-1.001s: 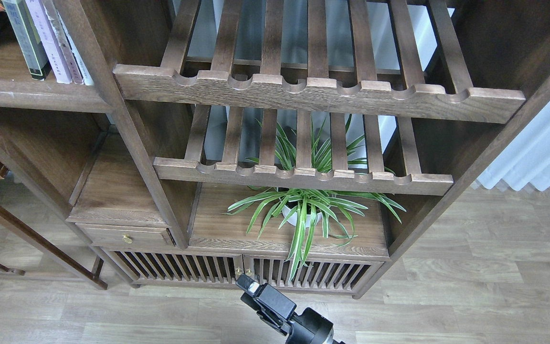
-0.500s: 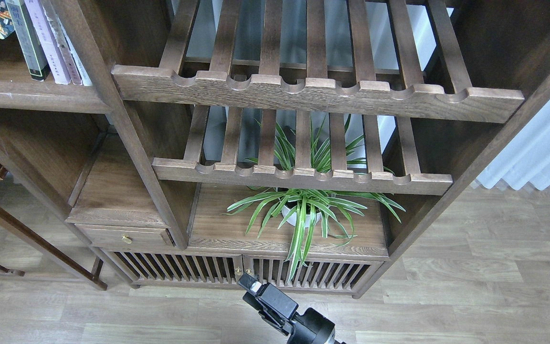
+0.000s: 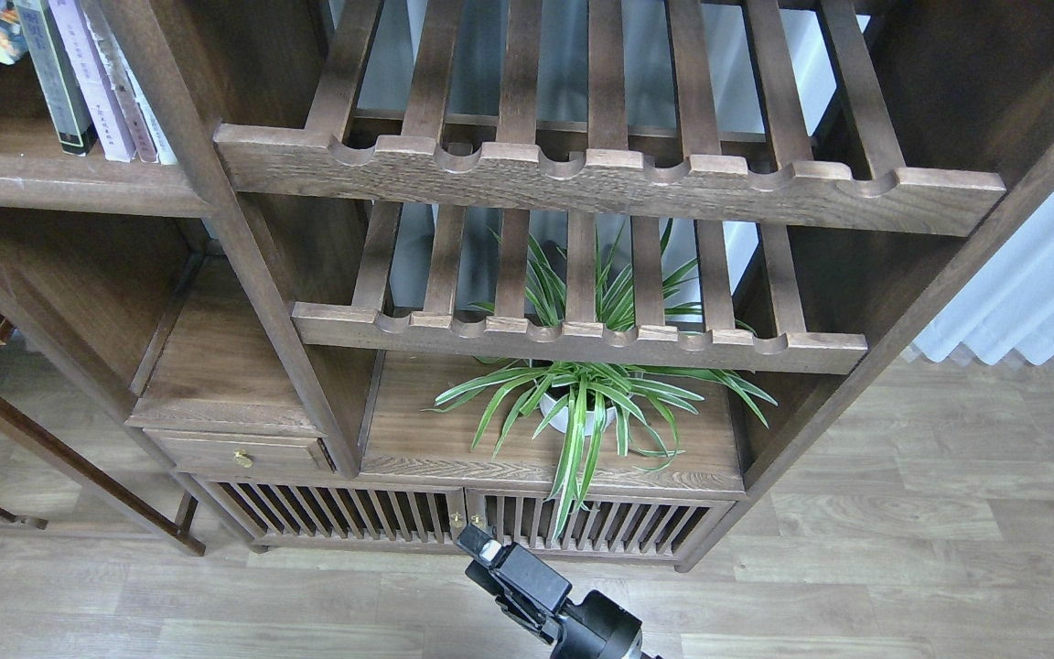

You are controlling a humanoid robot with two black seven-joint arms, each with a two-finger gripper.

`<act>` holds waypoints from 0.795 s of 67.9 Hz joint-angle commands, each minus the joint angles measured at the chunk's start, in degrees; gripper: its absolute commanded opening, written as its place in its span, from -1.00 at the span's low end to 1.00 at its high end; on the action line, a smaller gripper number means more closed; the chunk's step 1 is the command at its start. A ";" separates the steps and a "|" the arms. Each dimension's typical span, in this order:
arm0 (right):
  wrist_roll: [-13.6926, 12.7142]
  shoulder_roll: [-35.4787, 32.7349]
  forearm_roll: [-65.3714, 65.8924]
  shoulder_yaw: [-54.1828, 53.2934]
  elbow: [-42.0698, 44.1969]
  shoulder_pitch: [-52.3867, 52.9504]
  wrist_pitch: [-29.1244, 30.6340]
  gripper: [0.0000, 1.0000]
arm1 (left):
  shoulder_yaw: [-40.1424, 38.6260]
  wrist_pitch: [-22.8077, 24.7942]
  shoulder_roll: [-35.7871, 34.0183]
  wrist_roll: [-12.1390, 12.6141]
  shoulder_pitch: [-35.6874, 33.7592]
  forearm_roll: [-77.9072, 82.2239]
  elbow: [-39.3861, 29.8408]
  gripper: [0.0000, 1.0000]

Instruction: Organize books on shelf

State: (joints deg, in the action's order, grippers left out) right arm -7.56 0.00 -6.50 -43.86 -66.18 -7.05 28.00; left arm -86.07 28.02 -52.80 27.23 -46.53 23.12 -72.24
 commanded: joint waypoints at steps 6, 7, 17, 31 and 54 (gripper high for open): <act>0.00 0.00 -0.01 0.00 0.00 -0.07 0.00 0.99 | -1.11 -0.02 -2.83 0.10 0.57 0.00 0.00 -0.91; 0.00 0.00 -0.01 0.00 0.00 -0.07 0.00 0.99 | -1.11 -0.02 -2.92 0.10 0.57 0.00 0.00 -0.91; 0.00 0.00 -0.01 0.00 -0.09 -0.07 0.00 0.99 | -1.38 -0.02 -3.97 0.10 0.92 0.00 0.17 -0.90; 0.00 0.00 -0.01 0.00 -0.09 -0.07 0.00 0.99 | -2.69 -0.02 -6.96 0.10 1.09 0.00 1.93 -0.90; 0.00 0.00 -0.09 0.09 -0.09 -0.15 0.00 0.99 | 0.38 -0.02 -3.36 0.19 0.48 1.84 2.55 -0.90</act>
State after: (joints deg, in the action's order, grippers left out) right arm -7.56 0.00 -6.57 -43.78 -66.27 -7.15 28.00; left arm -87.59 27.99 -58.51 27.34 -45.47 23.72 -69.55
